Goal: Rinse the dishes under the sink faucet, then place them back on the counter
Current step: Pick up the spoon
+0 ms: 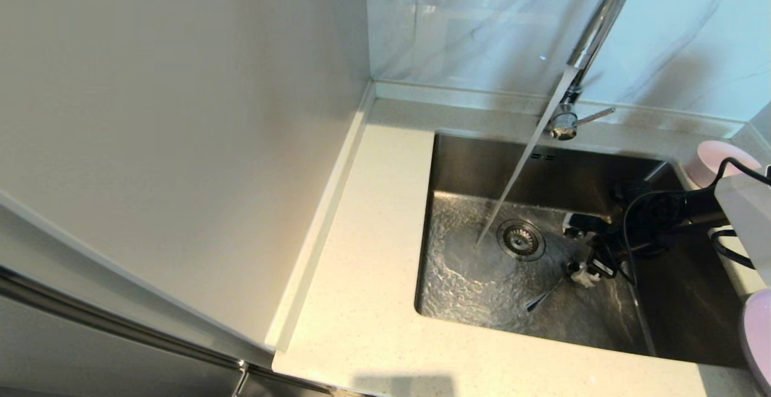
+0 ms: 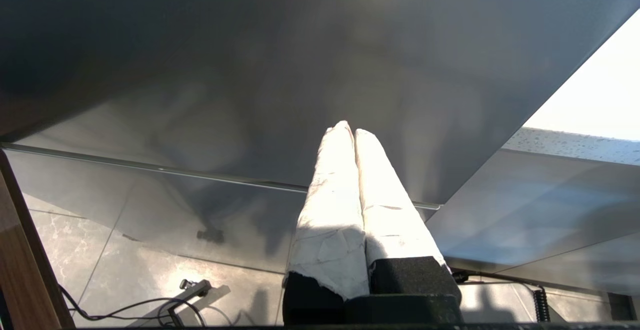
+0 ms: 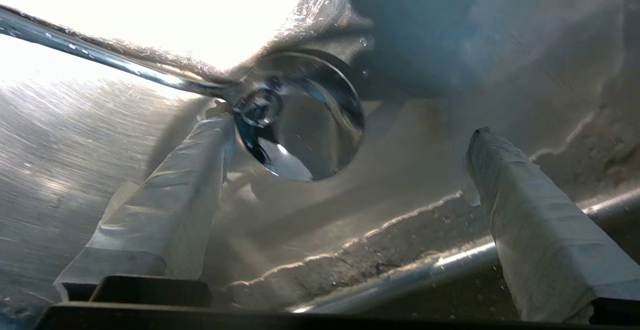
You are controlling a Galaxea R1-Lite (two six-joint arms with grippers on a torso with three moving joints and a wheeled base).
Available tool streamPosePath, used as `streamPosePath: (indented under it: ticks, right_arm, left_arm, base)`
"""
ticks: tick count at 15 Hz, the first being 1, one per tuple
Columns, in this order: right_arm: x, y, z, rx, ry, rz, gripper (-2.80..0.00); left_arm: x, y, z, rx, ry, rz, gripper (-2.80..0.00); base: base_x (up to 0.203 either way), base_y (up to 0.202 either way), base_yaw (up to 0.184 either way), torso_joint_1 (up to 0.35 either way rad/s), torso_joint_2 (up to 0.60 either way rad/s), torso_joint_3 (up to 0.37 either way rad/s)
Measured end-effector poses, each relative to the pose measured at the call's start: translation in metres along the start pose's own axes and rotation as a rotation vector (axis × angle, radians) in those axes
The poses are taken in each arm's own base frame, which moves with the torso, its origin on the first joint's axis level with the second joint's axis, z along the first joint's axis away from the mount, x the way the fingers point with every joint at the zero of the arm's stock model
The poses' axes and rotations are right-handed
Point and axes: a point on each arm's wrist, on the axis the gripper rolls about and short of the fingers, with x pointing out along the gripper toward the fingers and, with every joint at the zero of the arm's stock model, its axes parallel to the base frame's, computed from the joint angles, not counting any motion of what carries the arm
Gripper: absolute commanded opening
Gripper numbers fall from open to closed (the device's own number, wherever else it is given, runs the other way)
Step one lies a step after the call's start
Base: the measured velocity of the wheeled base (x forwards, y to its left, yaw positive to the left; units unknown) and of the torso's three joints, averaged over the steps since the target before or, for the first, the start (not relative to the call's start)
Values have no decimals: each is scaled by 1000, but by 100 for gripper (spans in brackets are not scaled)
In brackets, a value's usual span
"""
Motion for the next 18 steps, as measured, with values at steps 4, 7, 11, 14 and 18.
streamPosePath:
  ticks: [4, 7, 11, 14, 18]
  right_arm:
    - [3, 2, 1, -4, 0, 6, 0]
    - [5, 2, 3, -7, -2, 8, 0]
    - [7, 4, 4, -13, -2, 11, -280]
    - [8, 4, 4, -14, -2, 12, -280]
    - [9, 4, 6, -15, -6, 11, -280]
  left_arm:
    - [0, 0, 0, 0, 0, 0, -280]
    - [0, 0, 0, 0, 0, 0, -280]
    - [0, 0, 0, 0, 0, 0, -280]
    - [0, 0, 0, 0, 0, 0, -280]
    - [0, 0, 0, 0, 0, 0, -280]
  base:
    - [0, 0, 0, 0, 0, 0]
    - [0, 0, 0, 0, 0, 0]
    - [0, 0, 0, 0, 0, 0]
    - [0, 0, 0, 0, 0, 0]
    - [0, 0, 0, 0, 0, 0]
